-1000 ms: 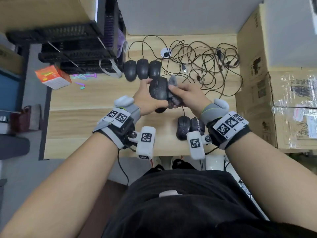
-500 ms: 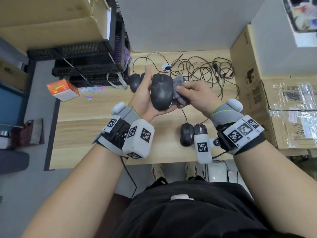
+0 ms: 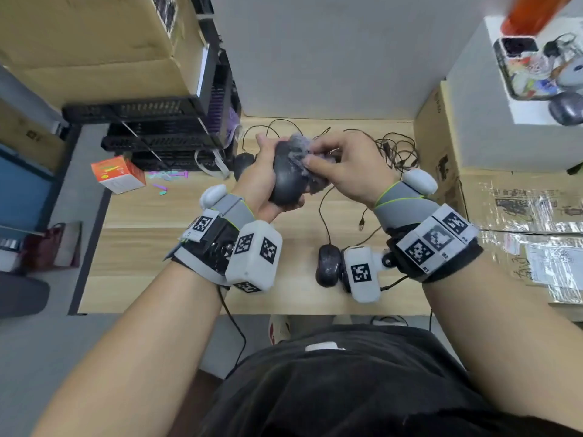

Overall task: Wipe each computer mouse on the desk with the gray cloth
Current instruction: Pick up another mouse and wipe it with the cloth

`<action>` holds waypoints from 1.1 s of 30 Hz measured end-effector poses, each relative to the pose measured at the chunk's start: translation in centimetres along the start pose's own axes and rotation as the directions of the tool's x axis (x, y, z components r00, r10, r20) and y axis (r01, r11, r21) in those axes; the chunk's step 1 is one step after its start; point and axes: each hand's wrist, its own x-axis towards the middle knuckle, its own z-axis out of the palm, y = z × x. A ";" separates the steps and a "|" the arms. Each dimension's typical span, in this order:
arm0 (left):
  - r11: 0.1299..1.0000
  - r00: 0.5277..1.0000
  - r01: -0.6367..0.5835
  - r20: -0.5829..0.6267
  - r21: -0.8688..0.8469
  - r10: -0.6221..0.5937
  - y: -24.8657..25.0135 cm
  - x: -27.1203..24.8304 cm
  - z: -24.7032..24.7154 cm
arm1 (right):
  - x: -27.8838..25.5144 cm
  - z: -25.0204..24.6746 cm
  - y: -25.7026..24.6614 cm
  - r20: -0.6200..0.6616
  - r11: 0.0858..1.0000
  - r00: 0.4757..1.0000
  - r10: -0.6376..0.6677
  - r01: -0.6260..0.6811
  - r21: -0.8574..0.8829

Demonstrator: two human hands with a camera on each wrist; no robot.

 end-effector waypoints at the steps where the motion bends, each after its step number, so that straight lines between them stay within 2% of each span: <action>1: 1.000 1.000 -0.020 -0.022 0.007 0.020 0.2 0.0 0.1 | -0.1 -0.1 -0.4 0.034 1.000 0.999 -0.012 0.012 0.005; 3: 0.999 0.999 -0.026 -0.025 0.020 0.026 0.3 0.0 0.2 | 0.0 -0.4 -0.5 0.051 1.000 0.998 -0.023 0.022 0.016; 7: 0.999 1.000 -0.012 0.023 0.031 0.012 0.0 0.4 1.3 | 1.4 -0.7 0.2 -0.195 0.995 0.979 0.056 -0.072 -0.073; 8: 1.000 1.000 -0.007 0.022 0.014 0.006 0.1 0.7 1.5 | 1.3 -0.5 0.2 -0.219 0.994 0.974 0.051 -0.071 -0.084; 11: 1.000 0.999 0.001 -0.052 -0.012 -0.002 0.7 1.4 1.6 | 0.1 0.4 -0.6 -0.100 0.997 0.995 -0.016 0.024 0.077; 13: 1.000 0.997 0.031 -0.070 0.006 -0.030 0.8 1.8 1.4 | -0.1 0.4 -0.7 -0.001 0.994 0.997 -0.073 0.073 0.086; 14: 0.999 0.996 0.034 -0.083 0.019 -0.032 0.9 1.8 1.5 | 0.1 0.3 -0.5 0.005 0.995 0.998 -0.069 0.069 0.066; 15: 0.999 0.996 0.025 -0.088 0.043 -0.021 0.9 1.9 1.6 | 0.6 0.1 -0.3 -0.025 0.997 0.999 -0.032 0.034 0.062; 17: 0.998 0.996 0.017 -0.087 0.059 -0.012 0.8 2.1 2.2 | 1.4 -0.3 0.3 -0.161 0.999 0.986 0.046 -0.045 0.014; 19: 0.999 0.997 0.015 -0.075 0.043 -0.012 0.6 2.5 2.3 | 1.3 -0.2 0.6 -0.240 0.999 0.971 0.022 -0.030 -0.032; 21: 0.999 0.999 0.020 -0.046 0.036 -0.018 1.1 2.6 2.0 | 0.5 0.3 0.4 -0.114 0.995 0.989 -0.092 0.096 0.036; 23: 0.999 0.996 0.048 -0.081 0.019 -0.046 1.6 2.9 1.7 | -0.4 0.8 0.0 0.087 0.975 0.972 -0.220 0.215 0.061; 25: 0.999 0.990 0.041 -0.136 -0.014 -0.042 2.1 2.5 1.9 | -0.1 0.4 0.5 0.183 0.983 0.968 -0.172 0.157 0.093; 26: 0.999 0.992 0.023 -0.123 -0.026 -0.026 2.3 2.3 2.2 | 0.2 0.1 1.0 0.147 0.990 0.982 -0.118 0.104 0.098; 28: 1.000 0.995 0.006 -0.098 -0.013 -0.008 2.5 2.5 2.4 | 1.0 -0.4 1.6 -0.021 0.994 0.999 -0.027 0.029 0.106; 30: 0.999 0.996 0.014 -0.089 0.030 -0.011 2.6 2.2 2.6 | 1.4 -0.7 2.1 -0.178 0.993 0.984 0.010 0.012 0.119; 31: 0.999 0.997 0.022 -0.078 0.033 -0.019 2.5 2.1 2.5 | 1.4 -0.7 1.9 -0.191 0.990 0.982 0.009 0.017 0.137; 33: 0.999 0.998 0.029 -0.065 0.044 -0.026 2.1 2.4 2.0 | 0.9 -0.5 1.3 -0.063 0.984 0.996 -0.064 0.074 0.161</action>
